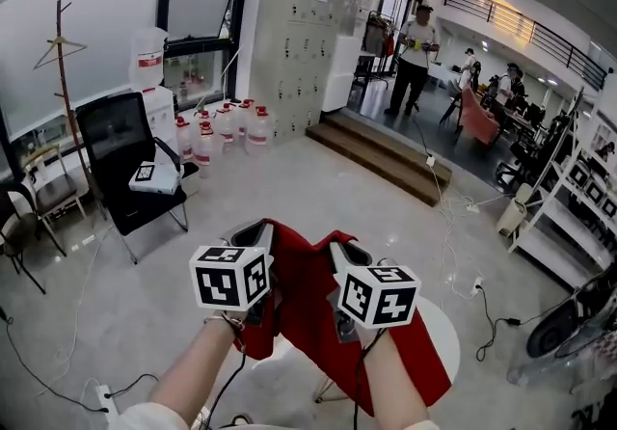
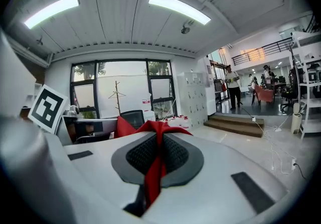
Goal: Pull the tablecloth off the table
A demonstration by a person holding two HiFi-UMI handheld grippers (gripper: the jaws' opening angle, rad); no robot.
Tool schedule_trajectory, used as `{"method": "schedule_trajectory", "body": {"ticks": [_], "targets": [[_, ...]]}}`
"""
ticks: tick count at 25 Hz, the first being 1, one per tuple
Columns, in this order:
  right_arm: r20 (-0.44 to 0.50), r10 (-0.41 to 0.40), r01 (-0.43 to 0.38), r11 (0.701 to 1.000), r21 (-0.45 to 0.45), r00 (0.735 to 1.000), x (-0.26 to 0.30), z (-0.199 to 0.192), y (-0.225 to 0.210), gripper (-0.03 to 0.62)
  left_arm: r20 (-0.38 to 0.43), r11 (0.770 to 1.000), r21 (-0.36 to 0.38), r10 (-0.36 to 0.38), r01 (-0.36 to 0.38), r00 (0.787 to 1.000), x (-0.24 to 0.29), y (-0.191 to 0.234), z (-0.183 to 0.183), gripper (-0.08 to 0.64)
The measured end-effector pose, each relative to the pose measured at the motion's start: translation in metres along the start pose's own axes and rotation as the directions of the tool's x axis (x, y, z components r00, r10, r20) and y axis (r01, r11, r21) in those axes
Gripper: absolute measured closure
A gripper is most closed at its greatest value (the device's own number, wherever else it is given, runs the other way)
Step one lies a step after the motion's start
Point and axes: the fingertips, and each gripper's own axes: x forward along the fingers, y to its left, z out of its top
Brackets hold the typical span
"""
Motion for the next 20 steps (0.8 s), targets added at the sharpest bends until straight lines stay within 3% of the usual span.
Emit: {"method": "schedule_trajectory", "body": {"ticks": [20], "targets": [[-0.059,0.168,-0.170,0.984,-0.046,0.984,0.092,-0.009,0.138,0.566,0.060,0.988,-0.032,0.155,-0.153,0.986,-0.067,0.141,0.027,0.543]]}}
